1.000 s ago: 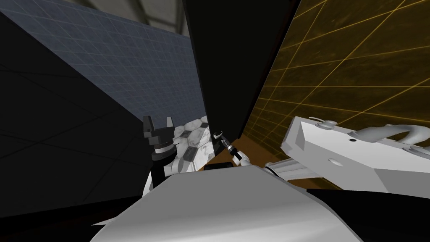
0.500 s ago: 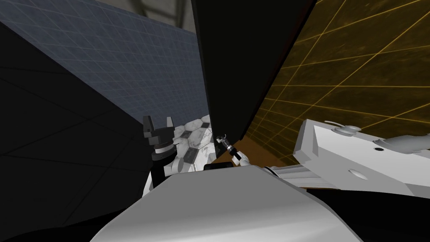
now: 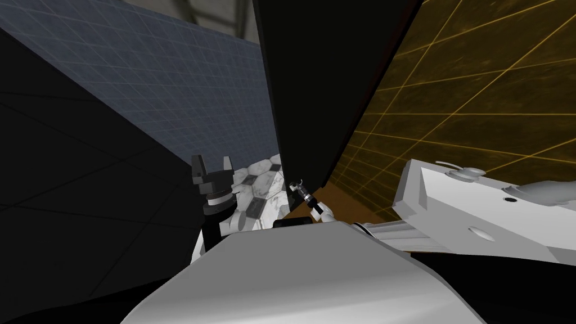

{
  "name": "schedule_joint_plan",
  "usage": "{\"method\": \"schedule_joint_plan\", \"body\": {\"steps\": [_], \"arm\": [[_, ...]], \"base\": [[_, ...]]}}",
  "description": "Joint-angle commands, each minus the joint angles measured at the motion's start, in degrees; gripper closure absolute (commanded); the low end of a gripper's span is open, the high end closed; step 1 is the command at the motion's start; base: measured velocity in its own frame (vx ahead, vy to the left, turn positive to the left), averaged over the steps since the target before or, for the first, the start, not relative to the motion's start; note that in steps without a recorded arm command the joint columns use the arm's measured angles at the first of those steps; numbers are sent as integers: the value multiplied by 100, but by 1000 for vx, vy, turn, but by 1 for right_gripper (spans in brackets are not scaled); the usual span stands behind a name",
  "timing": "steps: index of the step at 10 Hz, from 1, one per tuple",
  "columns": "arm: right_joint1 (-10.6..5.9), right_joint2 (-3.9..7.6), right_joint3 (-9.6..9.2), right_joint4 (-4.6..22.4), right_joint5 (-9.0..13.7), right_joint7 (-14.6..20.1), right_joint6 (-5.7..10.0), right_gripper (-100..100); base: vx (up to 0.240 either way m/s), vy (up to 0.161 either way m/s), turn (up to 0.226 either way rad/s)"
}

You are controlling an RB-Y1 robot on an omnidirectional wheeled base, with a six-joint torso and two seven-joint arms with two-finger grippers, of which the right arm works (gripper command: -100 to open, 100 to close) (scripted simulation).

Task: Push the door open

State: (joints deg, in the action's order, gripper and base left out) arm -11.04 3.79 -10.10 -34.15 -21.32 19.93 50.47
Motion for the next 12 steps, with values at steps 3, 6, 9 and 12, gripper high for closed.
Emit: {"method": "schedule_joint_plan", "body": {"steps": [3, 6, 9, 12], "arm": [[2, 38, 126, 6, 91, -87, -30, 100], [4, 62, 242, 11, 175, -169, -58, 100], [8, 87, 468, 21, 339, -326, -112, 100], [10, 91, 595, 27, 430, -414, -142, 100]], "base": [[125, 83, -27], [167, 136, -35], [154, 131, -53], [110, 115, -42]]}}
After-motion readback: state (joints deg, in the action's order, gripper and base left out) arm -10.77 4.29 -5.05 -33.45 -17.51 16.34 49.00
